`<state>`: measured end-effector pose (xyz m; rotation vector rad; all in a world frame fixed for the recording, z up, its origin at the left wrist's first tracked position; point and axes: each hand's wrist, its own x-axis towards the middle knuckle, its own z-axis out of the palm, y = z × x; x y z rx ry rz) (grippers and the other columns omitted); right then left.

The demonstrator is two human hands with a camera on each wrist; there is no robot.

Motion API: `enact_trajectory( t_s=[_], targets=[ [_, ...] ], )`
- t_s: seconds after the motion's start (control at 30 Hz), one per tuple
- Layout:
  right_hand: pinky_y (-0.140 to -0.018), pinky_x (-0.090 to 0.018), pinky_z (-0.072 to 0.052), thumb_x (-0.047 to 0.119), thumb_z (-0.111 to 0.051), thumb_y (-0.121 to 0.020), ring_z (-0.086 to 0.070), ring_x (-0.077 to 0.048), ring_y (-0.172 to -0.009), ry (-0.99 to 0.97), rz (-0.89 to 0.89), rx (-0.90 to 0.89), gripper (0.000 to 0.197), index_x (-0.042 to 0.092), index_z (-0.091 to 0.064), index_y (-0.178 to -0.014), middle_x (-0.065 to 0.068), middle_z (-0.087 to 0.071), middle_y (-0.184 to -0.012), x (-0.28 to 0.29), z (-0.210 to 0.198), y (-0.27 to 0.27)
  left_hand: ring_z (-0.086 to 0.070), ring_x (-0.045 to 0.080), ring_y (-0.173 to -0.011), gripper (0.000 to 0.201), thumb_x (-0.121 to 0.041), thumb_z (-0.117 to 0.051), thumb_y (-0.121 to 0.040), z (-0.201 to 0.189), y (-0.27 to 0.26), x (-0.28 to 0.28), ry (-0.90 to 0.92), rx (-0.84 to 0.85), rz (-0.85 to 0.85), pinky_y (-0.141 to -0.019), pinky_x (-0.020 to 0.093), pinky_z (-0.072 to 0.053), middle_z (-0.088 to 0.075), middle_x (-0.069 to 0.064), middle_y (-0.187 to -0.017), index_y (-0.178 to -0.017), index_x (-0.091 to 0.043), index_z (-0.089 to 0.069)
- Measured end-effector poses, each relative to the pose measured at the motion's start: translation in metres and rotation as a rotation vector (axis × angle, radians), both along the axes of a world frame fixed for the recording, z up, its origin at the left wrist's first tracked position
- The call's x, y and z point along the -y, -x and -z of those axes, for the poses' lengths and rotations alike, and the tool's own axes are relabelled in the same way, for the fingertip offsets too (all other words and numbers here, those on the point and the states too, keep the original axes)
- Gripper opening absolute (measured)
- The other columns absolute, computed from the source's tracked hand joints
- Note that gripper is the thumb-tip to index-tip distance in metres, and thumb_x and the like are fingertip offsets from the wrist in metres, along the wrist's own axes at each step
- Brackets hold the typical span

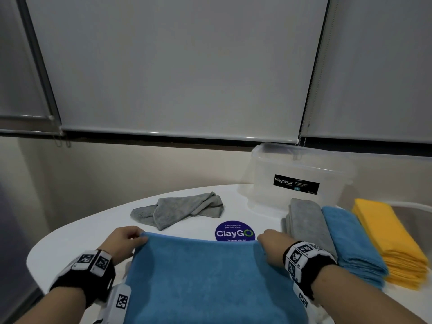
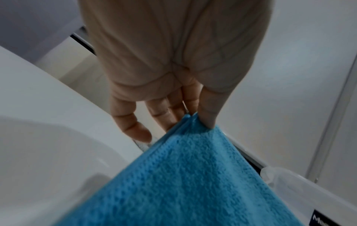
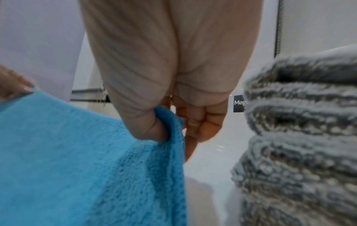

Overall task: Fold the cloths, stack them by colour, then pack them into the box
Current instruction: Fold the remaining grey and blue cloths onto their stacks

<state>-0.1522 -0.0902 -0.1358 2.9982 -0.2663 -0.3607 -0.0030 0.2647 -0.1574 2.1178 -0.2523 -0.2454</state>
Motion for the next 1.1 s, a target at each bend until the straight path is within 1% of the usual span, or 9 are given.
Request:
enact_trajectory(
  t_s=[0.07,0.13,0.2,0.37,0.47,0.57,0.73,0.93,1.1],
  targets=[
    [-0.068,-0.022,-0.039,0.008,-0.046,-0.085,-0.051,-0.021,-0.088,-0.161,-0.016,0.127,0.017,0.019,-0.041,-0.073,0.004,-0.036,-0.081,0.001,-0.008,0.006,-0.051,0.020,-0.071,0.014,-0.005,-0.064,-0.088,-0.009,0.005,-0.012,0.125,-0.002,-0.038,-0.069,0.032,-0.046,-0.056,0.007,-0.069,-0.075,-0.004,-0.062],
    [-0.059,-0.017,-0.033,0.009,-0.052,-0.080,-0.044,-0.012,-0.075,-0.294,-0.033,0.243,0.025,0.021,-0.036,-0.066,0.006,-0.037,-0.081,0.004,-0.021,0.016,-0.051,0.020,-0.074,0.013,-0.004,-0.063,-0.089,-0.021,0.013,-0.022,0.258,0.003,-0.073,-0.074,0.034,-0.046,-0.057,0.007,-0.072,-0.076,-0.004,-0.062],
    [-0.058,-0.018,-0.033,0.009,-0.057,-0.076,-0.040,-0.006,-0.068,-0.374,-0.071,0.347,0.026,0.020,-0.037,-0.064,0.006,-0.042,-0.080,0.008,-0.036,0.029,-0.052,0.019,-0.076,0.012,-0.005,-0.063,-0.089,-0.032,0.020,-0.030,0.338,0.018,-0.076,-0.076,0.035,-0.046,-0.057,0.007,-0.075,-0.077,-0.005,-0.061],
    [-0.055,-0.020,-0.032,0.007,-0.061,-0.072,-0.039,-0.008,-0.058,-0.506,-0.076,0.533,0.030,0.021,-0.036,-0.060,0.009,-0.043,-0.060,0.014,-0.067,0.058,-0.053,0.021,-0.077,0.011,-0.004,-0.062,-0.089,-0.060,0.037,-0.034,0.441,0.075,-0.050,-0.077,0.037,-0.046,-0.060,0.007,-0.077,-0.078,-0.006,-0.061],
    [-0.056,-0.018,-0.036,0.008,-0.065,-0.074,-0.043,-0.008,-0.059,-0.560,-0.059,0.622,0.029,0.022,-0.044,-0.060,0.009,-0.048,-0.061,0.018,-0.082,0.071,-0.053,0.021,-0.076,0.011,-0.003,-0.059,-0.090,-0.076,0.048,-0.029,0.518,0.143,-0.066,-0.077,0.035,-0.046,-0.058,0.010,-0.079,-0.079,-0.004,-0.059],
    [-0.061,-0.029,-0.041,0.014,-0.070,-0.075,-0.050,-0.011,-0.065,-0.680,-0.037,0.696,0.024,0.025,-0.051,-0.063,0.008,-0.055,-0.066,0.024,-0.092,0.081,-0.053,0.021,-0.076,0.009,-0.002,-0.057,-0.091,-0.087,0.056,-0.027,0.594,0.170,-0.070,-0.076,0.032,-0.046,-0.058,0.011,-0.079,-0.081,-0.002,-0.059],
    [-0.056,-0.013,-0.039,0.007,-0.067,-0.085,-0.049,-0.001,-0.057,-0.883,-0.041,0.741,0.014,0.006,-0.058,-0.075,0.004,-0.056,-0.068,0.023,-0.106,0.097,-0.053,0.017,-0.072,0.013,-0.003,-0.057,-0.091,-0.095,0.065,-0.028,0.621,0.195,-0.052,-0.070,0.028,-0.043,-0.059,0.008,-0.077,-0.079,-0.007,-0.060],
    [-0.058,-0.020,-0.044,0.010,-0.064,-0.089,-0.051,-0.006,-0.060,-0.967,0.008,0.733,0.013,0.006,-0.059,-0.078,0.002,-0.058,-0.071,0.028,-0.106,0.107,-0.053,0.011,-0.062,0.015,-0.002,-0.055,-0.092,-0.099,0.072,-0.029,0.652,0.225,-0.072,-0.068,0.026,-0.044,-0.063,-0.006,-0.061,-0.080,-0.007,-0.061],
    [-0.061,-0.025,-0.047,0.006,-0.064,-0.088,-0.052,-0.013,-0.064,-0.950,0.043,0.770,0.013,-0.003,-0.059,-0.081,-0.006,-0.058,-0.073,0.031,-0.107,0.108,-0.055,0.015,-0.066,0.012,-0.001,-0.058,-0.091,-0.099,0.074,-0.027,0.633,0.265,-0.087,-0.068,0.027,-0.045,-0.063,0.001,-0.068,-0.080,-0.005,-0.063]
  ],
)
